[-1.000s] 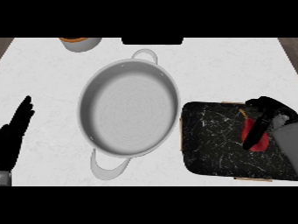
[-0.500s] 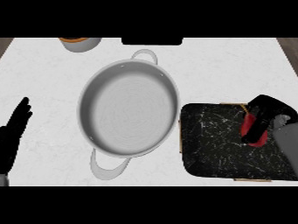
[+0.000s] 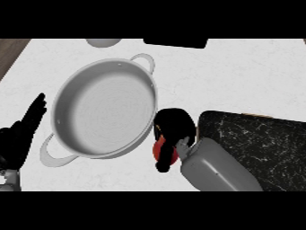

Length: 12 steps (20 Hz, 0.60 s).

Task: Pick the pear from the tray and place it in the pot

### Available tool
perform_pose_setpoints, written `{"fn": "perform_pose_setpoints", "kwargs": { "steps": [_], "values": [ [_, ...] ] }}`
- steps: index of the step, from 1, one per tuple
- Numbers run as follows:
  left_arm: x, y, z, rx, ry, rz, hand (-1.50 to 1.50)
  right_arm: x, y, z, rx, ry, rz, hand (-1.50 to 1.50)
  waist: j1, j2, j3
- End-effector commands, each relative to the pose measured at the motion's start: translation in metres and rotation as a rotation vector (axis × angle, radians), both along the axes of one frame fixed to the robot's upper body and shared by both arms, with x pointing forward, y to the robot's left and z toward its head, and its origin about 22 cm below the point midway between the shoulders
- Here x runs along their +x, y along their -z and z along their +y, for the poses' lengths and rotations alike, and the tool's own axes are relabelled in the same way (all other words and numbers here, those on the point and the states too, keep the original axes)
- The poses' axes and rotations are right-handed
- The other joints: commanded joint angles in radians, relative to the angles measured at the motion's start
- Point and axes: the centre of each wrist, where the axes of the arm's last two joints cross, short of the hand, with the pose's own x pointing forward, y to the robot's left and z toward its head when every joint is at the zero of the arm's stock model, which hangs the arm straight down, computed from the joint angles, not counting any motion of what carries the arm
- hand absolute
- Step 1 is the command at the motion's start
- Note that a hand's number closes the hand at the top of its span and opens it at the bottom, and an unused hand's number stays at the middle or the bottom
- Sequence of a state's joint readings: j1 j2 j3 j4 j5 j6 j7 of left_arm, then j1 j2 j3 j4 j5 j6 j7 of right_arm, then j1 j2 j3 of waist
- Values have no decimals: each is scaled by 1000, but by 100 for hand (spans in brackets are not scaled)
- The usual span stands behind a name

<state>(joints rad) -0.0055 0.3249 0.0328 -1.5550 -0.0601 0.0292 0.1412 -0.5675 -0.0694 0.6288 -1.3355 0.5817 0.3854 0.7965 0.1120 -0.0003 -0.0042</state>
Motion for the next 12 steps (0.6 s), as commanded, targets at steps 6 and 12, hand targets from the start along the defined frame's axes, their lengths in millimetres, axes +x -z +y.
{"fn": "perform_pose_setpoints", "kwargs": {
  "steps": [6, 12],
  "values": [
    [13, 0, -15, 6, 15, 1, 0, -77, -37, 87, -22, -89, -370, 150, -3, -10, 1],
    [9, 5, -4, 10, -23, 31, 0, -90, -75, 105, 23, 3, -727, 150, -33, -23, 0]
  ]
}}
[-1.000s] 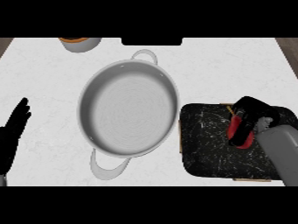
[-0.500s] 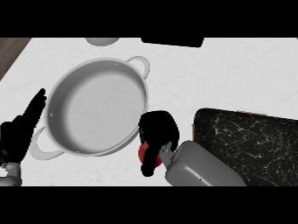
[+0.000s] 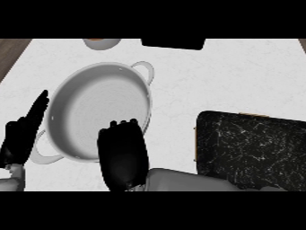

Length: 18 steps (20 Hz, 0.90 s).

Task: Pick the pear from the tray and place it in the pot

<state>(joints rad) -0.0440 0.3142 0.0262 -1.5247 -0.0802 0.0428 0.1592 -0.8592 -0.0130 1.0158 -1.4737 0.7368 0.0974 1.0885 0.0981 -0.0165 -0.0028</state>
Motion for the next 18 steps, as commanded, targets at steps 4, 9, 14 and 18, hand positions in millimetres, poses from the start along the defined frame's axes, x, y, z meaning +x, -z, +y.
{"fn": "perform_pose_setpoints", "kwargs": {
  "steps": [4, 9, 14, 18],
  "values": [
    [2, 0, 7, -9, -26, 14, 0, -15, -45, 19, 168, 163, -272, 150, -26, 1, 0],
    [3, -2, 9, 8, -23, -7, 0, -11, -63, 21, 313, 193, -308, 150, -22, 7, 0],
    [1, 0, 7, -6, -24, -6, 0, 2, -77, 25, 383, 227, -329, 150, -27, 12, 0],
    [-4, 9, 1, 13, -35, 7, 0, 14, -95, 29, 417, 240, -338, 150, -37, 14, 0]
  ]
}}
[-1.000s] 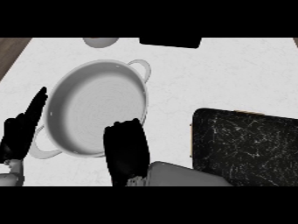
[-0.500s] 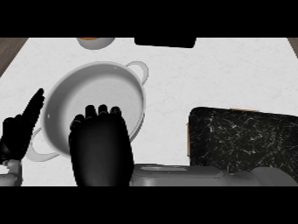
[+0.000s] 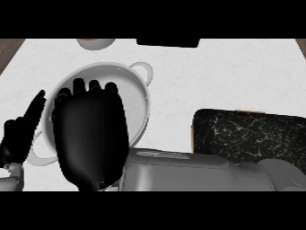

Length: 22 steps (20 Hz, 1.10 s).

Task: Pick the pear from the tray and place it in the pot

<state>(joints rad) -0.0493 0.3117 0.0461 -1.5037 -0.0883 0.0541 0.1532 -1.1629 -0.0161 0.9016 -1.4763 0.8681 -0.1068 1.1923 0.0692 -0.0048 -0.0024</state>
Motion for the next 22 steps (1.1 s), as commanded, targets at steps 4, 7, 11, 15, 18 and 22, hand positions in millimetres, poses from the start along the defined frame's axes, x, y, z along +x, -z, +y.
{"fn": "perform_pose_setpoints", "kwargs": {
  "steps": [4, 7, 11, 15, 18, 22],
  "values": [
    [-8, 8, 10, -8, 12, -2, 0, 32, -14, 9, 196, 166, 62, 150, 0, 9, -1],
    [-9, 3, 9, 0, -24, -25, 0, 58, -9, 7, 179, 157, 53, 150, -19, 10, 1],
    [-15, 3, 14, -7, -28, -23, 0, 89, 3, -1, 164, 151, 77, 150, -28, 11, 1],
    [0, 0, 13, 3, 0, -11, 0, 119, 19, -6, 159, 161, 81, 150, -12, 19, 1],
    [-10, -8, 8, -8, 8, -5, 0, 139, 40, -17, 74, 198, 115, 150, -3, 18, 1],
    [8, -16, 3, 6, 6, -31, 0, 157, 53, -29, 38, 213, 137, 150, 7, 26, 1]
  ]
}}
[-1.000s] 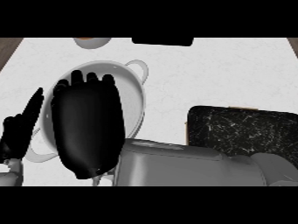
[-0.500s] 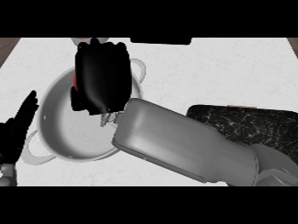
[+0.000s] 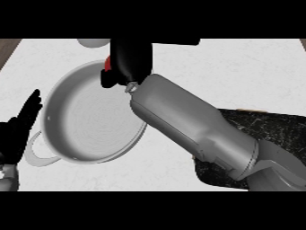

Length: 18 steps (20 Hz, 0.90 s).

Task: Pick the pear from the tray and place it in the pot

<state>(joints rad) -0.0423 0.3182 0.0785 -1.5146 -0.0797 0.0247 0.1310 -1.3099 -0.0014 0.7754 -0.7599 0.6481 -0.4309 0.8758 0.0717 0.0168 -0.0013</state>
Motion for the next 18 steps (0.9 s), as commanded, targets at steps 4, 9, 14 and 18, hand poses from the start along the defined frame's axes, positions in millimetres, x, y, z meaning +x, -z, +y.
{"fn": "perform_pose_setpoints", "kwargs": {
  "steps": [4, 9, 14, 18],
  "values": [
    [10, -3, -14, -19, 25, -11, 0, 30, 19, -27, 161, 41, 78, -150, 25, 13, 0],
    [8, 3, -6, 6, 32, 9, 0, 28, 32, -32, 272, -17, 116, -150, 26, 12, 0],
    [9, -7, -8, -1, 27, -5, 0, 36, 32, -37, 329, -48, 42, -150, 32, 12, 1],
    [6, 1, -10, -3, 26, -7, 0, 24, 13, -28, 575, -107, -138, -150, 34, 11, 2]
  ]
}}
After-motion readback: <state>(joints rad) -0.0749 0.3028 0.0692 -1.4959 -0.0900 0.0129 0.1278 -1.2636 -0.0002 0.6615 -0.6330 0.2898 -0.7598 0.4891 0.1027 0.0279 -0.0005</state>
